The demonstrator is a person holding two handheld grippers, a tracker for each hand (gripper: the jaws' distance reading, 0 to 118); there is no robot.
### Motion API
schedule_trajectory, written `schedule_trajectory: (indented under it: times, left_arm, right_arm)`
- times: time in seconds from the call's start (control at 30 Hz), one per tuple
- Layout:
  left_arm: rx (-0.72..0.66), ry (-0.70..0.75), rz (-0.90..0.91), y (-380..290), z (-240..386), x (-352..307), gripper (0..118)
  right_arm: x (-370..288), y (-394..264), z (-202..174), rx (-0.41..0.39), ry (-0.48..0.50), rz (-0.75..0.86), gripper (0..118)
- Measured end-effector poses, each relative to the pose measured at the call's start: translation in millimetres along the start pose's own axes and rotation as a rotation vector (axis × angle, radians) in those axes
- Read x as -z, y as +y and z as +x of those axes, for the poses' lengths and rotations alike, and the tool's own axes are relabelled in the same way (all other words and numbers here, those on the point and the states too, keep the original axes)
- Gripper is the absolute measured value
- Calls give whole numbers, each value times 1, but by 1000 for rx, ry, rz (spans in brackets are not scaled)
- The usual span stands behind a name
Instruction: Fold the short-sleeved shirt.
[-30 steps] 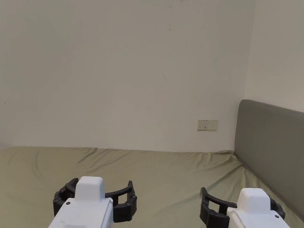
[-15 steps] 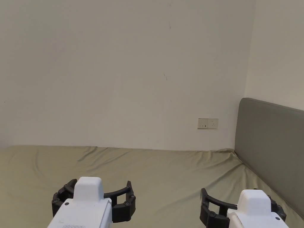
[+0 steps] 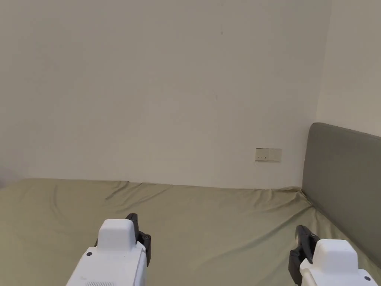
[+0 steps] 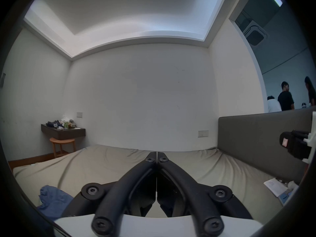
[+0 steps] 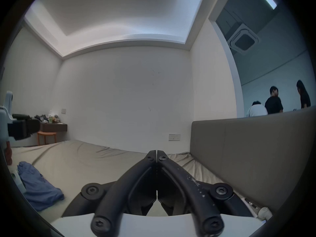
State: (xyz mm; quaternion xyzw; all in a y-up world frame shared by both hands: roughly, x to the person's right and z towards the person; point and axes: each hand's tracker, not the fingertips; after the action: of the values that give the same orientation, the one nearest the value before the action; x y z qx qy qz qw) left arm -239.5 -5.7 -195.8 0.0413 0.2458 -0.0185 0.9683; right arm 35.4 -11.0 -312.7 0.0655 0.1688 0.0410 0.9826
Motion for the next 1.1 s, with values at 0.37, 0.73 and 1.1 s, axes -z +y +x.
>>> schedule_trajectory:
  times: [0.37,0.73,1.1]
  left_arm:
    - [-13,421,-41,1,-163,-60,0]
    - [-31,405,-481,-84,-252,-62,115]
    - [-166,259,-1268,-245,-260,-4,116]
  right_arm:
    - [14,7,-150,94,424,-7,0]
    - [22,-25,-219,14,519,-97,1]
    - [51,-66,-225,-8,456,-248,1]
